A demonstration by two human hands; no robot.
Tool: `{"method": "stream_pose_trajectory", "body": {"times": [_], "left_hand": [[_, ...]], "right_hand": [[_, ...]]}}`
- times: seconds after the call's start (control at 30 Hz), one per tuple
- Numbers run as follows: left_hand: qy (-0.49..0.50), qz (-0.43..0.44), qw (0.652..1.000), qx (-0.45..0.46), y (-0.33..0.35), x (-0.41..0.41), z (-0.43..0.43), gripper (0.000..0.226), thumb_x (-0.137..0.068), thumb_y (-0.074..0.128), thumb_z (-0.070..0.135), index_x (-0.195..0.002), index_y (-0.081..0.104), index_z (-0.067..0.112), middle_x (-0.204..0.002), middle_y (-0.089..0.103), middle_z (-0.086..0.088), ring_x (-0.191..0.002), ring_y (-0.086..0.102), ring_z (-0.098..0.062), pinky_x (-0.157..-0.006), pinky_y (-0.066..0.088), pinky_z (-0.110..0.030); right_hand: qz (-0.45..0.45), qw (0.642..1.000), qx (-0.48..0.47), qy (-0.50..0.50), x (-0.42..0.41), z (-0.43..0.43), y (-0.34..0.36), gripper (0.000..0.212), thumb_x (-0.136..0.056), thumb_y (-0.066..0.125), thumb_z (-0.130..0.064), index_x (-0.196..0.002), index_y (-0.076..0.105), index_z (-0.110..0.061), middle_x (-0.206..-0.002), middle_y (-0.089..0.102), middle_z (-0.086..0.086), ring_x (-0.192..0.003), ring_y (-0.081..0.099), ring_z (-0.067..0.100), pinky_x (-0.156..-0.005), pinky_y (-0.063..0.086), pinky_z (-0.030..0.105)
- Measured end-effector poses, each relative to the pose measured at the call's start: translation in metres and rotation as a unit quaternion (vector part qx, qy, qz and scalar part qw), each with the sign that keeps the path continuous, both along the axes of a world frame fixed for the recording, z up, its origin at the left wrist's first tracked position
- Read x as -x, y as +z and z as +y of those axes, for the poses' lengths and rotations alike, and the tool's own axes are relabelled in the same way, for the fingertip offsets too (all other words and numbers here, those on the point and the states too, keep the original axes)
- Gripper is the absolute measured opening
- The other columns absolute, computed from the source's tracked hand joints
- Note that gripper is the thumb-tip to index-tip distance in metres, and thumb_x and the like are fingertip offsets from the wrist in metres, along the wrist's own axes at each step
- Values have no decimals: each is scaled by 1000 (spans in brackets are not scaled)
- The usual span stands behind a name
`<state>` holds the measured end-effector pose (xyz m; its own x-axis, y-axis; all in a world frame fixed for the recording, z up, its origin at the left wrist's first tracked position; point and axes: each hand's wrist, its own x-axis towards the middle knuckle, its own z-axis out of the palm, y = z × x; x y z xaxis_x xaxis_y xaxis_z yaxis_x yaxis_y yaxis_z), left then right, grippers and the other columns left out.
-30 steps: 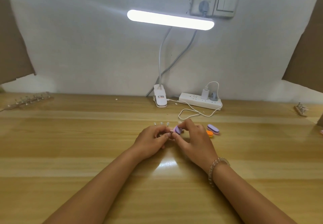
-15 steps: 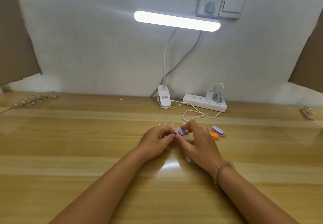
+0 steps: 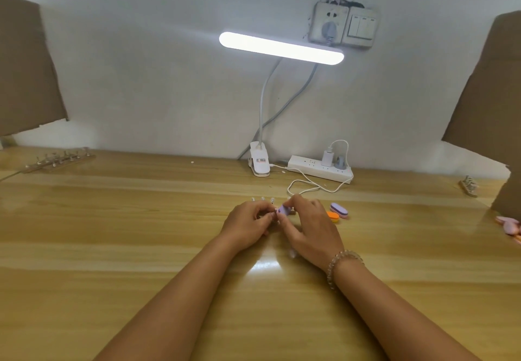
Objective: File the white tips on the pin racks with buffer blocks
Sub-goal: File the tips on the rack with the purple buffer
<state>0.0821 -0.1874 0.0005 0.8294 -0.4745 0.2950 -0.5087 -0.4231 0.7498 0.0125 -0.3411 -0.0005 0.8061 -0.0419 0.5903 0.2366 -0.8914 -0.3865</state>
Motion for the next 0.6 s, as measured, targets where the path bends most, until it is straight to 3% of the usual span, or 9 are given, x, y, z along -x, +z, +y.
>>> {"method": "stream_pose_trajectory", "body": {"times": [0.13,0.23,0.4,0.5,0.6], "left_hand": [[18,-7,1000,-9,-2,1,-1,29,-95,60,22,-72,61,39,-56,60,27,-56,58,3,-68,45,-26],[16,-10,1000,-5,-4,3,-2,28,-95,61,22,-73,61,39,-63,62,19,-66,59,-3,-71,45,-27],[-11,-3,1000,16,-5,1,0,32,-95,60,18,-74,63,41,-72,64,22,-67,57,-1,-78,49,-32],[-38,25,998,36,-3,-1,4,35,-96,59,16,-75,66,42,-66,63,27,-61,54,5,-72,49,-30],[-67,64,995,49,4,1,6,33,-99,56,17,-78,67,40,-65,62,31,-61,54,11,-66,45,-21]], "right_hand": [[-5,1000,19,-19,1,2,0,11,-92,59,-36,-97,55,-27,-92,57,-19,-93,49,8,-66,36,26],[9,999,6,-30,0,1,0,12,-93,56,-37,-98,55,-26,-91,57,-16,-95,50,9,-67,37,28],[-19,999,26,-23,2,4,0,13,-93,56,-38,-97,56,-26,-90,58,-16,-91,49,7,-64,39,26],[-34,999,16,1,3,5,2,12,-90,60,-36,-95,57,-25,-89,59,-17,-89,52,7,-67,48,29],[-36,999,-10,6,0,4,5,11,-87,64,-32,-90,57,-26,-86,59,-16,-87,51,6,-68,47,29]]}}
